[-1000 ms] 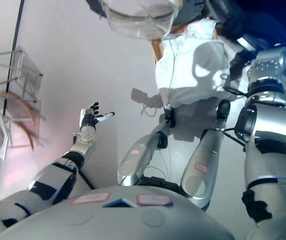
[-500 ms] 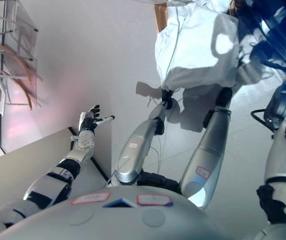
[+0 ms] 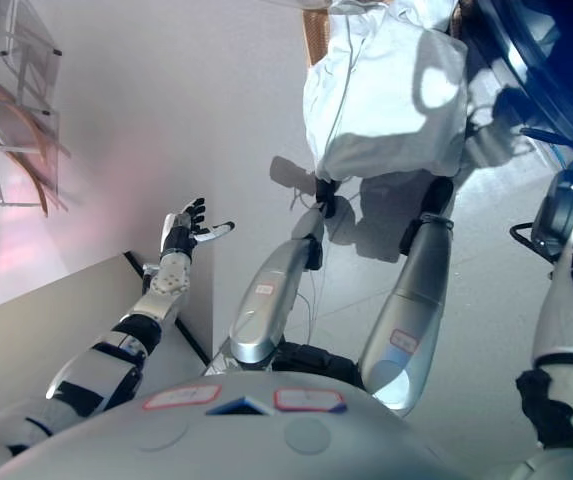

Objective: Put the clothes in the basket into the washing machine.

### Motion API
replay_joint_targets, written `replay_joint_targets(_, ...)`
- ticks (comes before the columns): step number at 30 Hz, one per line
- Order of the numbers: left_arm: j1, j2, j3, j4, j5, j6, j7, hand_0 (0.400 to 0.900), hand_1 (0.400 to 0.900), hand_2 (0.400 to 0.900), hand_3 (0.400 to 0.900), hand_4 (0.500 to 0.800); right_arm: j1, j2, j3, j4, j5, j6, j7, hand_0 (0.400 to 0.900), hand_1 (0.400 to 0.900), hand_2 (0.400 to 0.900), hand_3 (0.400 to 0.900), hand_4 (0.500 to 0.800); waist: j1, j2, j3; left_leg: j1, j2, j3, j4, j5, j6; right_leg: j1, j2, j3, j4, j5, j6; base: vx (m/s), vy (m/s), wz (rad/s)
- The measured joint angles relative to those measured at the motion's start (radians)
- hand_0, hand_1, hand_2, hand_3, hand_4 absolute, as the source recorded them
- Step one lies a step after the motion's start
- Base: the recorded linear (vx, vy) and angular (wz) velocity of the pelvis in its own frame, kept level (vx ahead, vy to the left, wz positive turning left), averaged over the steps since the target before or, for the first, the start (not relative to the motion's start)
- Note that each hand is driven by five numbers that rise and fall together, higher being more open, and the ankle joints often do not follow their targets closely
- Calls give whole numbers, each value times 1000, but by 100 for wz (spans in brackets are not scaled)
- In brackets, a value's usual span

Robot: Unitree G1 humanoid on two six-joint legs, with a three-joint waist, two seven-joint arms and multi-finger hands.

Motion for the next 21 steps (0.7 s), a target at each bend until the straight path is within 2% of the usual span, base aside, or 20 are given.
replay_joint_targets(6,-1,0,1,7,-1,0,-5,900,900,900,900,800,8,8,0,0,1,13,31,900,900,900,900,800,-4,-3,3,10,-4,1,-2,-3,4,12,-3,10,-21,11,10,18,65,-10)
replay_joint_targets(11,-1,1,2,33,-1,4,-11,900,900,900,900,800,46,64,-3,-6,1,17,54,900,900,900,900,800,-18,-17,9,36,0,2,-2,-7,10,44,10,12,-41,17,13,-3,49,-13)
replay_joint_targets(15,-11,4,3,61,-2,6,-12,900,900,900,900,800,102,155,-13,-45,-1,16,63,900,900,900,900,800,-34,-52,6,55,15,9,3,-17,15,70,31,18,-68,24,16,-30,23,-13)
replay_joint_targets(18,-36,6,4,91,-4,38,-13,900,900,900,900,800,231,280,0,-152,-22,1,76,900,900,900,900,800,-58,-99,0,81,22,15,7,-22,22,99,41,21,-79,25,14,-37,12,-10)
replay_joint_targets(21,-71,-2,5,98,-4,44,-16,900,900,900,900,800,348,368,16,-202,-41,8,97,900,900,900,900,800,-69,-111,-7,96,29,14,22,-41,9,126,48,21,-90,29,14,-27,31,-12)
